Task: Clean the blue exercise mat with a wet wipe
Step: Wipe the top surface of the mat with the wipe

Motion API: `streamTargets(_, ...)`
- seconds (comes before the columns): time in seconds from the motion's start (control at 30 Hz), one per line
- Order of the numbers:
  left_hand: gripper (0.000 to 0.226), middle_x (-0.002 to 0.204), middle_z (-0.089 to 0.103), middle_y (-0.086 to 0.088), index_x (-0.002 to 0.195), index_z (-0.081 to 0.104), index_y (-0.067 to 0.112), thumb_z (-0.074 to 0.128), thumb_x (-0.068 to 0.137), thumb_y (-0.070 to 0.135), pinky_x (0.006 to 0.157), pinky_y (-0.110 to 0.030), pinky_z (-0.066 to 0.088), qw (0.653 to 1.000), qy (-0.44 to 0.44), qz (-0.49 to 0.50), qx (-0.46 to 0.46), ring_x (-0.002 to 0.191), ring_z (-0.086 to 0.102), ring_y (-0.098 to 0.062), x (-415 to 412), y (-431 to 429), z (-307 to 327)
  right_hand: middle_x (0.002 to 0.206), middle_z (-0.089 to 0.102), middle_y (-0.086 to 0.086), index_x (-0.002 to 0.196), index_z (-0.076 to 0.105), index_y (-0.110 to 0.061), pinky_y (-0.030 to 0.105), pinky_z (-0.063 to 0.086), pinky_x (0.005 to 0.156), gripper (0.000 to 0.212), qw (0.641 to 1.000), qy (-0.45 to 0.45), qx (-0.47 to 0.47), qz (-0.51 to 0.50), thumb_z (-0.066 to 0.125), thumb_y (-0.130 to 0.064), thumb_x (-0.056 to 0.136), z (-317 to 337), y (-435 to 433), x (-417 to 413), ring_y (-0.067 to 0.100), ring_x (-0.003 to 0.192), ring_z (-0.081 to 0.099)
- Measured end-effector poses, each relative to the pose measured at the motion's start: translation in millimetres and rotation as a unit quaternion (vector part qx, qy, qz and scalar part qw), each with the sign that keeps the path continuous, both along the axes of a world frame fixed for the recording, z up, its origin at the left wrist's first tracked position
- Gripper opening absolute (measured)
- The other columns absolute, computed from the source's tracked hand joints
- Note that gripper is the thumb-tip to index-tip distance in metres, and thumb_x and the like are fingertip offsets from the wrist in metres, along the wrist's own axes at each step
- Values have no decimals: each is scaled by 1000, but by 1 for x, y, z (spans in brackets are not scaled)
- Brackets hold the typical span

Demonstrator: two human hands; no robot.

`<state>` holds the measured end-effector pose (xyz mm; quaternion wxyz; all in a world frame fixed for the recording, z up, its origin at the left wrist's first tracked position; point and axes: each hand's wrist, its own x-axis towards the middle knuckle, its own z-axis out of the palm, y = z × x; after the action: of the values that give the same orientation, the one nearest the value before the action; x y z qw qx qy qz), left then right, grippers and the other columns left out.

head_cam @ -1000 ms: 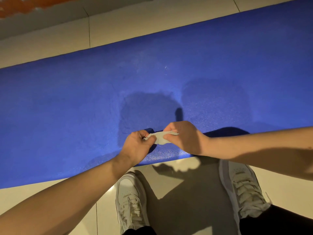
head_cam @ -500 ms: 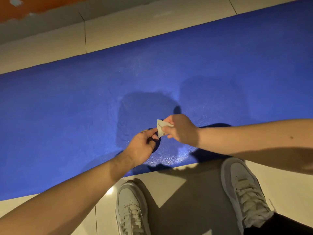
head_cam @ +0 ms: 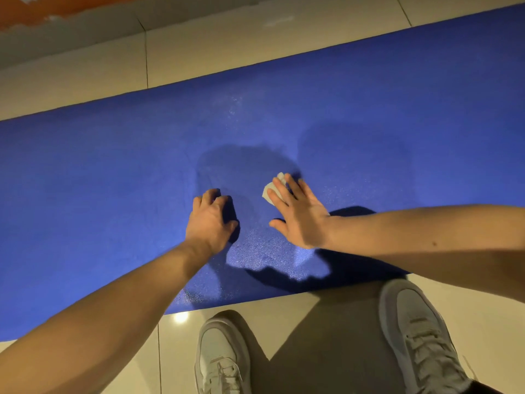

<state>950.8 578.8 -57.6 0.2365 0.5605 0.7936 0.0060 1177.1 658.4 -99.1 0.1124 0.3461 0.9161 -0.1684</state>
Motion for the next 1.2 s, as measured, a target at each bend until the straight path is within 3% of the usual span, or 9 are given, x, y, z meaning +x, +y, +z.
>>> streamTargets(0.1,98,166,6,-7,158,21,21,74,82,53,123,-47,15,996,61,-17,-62,150,5,-31,-5,5,-5,166,20,16,158,30,-10,56,17,123,78,998,40,-2,40,26,-57,96,-3,-8,-22,38,154,12)
streamTargets(0.23,118,167,-13,0,160,3,30,74,74,67,122,-57,11,990,58,28,-127,152,-14,-26,-13,13,-7,168,-18,8,162,0,-26,48,-9,124,75,997,9,7,75,23,-63,102,-6,-13,-53,29,152,-25)
streamTargets(0.4,127,165,-19,5,159,-4,36,74,66,75,119,-63,15,987,42,40,-148,152,-18,-27,-18,15,-8,168,-16,4,162,-1,-26,46,-11,124,74,995,-17,34,89,17,-64,102,-7,1,-53,26,153,-23)
streamTargets(0.53,127,165,-21,6,159,-4,38,76,66,72,119,-64,14,986,29,45,-157,152,-19,-27,-19,16,-5,168,14,9,160,25,-14,52,8,125,77,998,8,55,10,24,-62,100,-3,37,-31,32,156,2)
streamTargets(0.7,127,164,-23,4,158,-7,37,74,68,72,118,-66,15,984,32,35,-172,151,-19,-29,-20,19,-5,169,-13,8,162,-4,-14,46,-11,124,80,979,-74,31,-185,18,-62,102,4,82,5,25,153,-22)
streamTargets(0.8,126,164,-23,3,158,-7,37,75,69,70,118,-65,16,983,32,35,-175,151,-19,-29,-19,20,-5,169,-6,12,161,2,-6,46,-6,125,83,969,-33,8,-243,25,-61,102,2,70,-23,28,154,-18)
streamTargets(0.87,127,164,-24,3,158,-7,36,75,68,71,118,-65,16,983,35,33,-175,151,-20,-29,-19,21,-6,166,10,13,158,17,-6,45,3,125,81,985,25,16,-171,37,-59,101,0,51,-51,29,155,-7)
streamTargets(1.0,127,163,-26,3,158,-6,37,76,68,71,117,-65,17,981,29,35,-188,151,-22,-28,-21,24,-6,168,-17,7,161,-5,-13,45,-7,125,76,1000,1,-2,24,22,-56,105,-5,17,-86,24,152,-25)
streamTargets(1.2,124,162,-29,3,158,-9,38,72,70,72,117,-67,13,982,14,29,-188,150,-24,-29,-23,22,-6,170,0,7,162,8,-15,45,-6,126,75,996,-32,87,8,29,-57,104,-6,75,-44,28,156,-10)
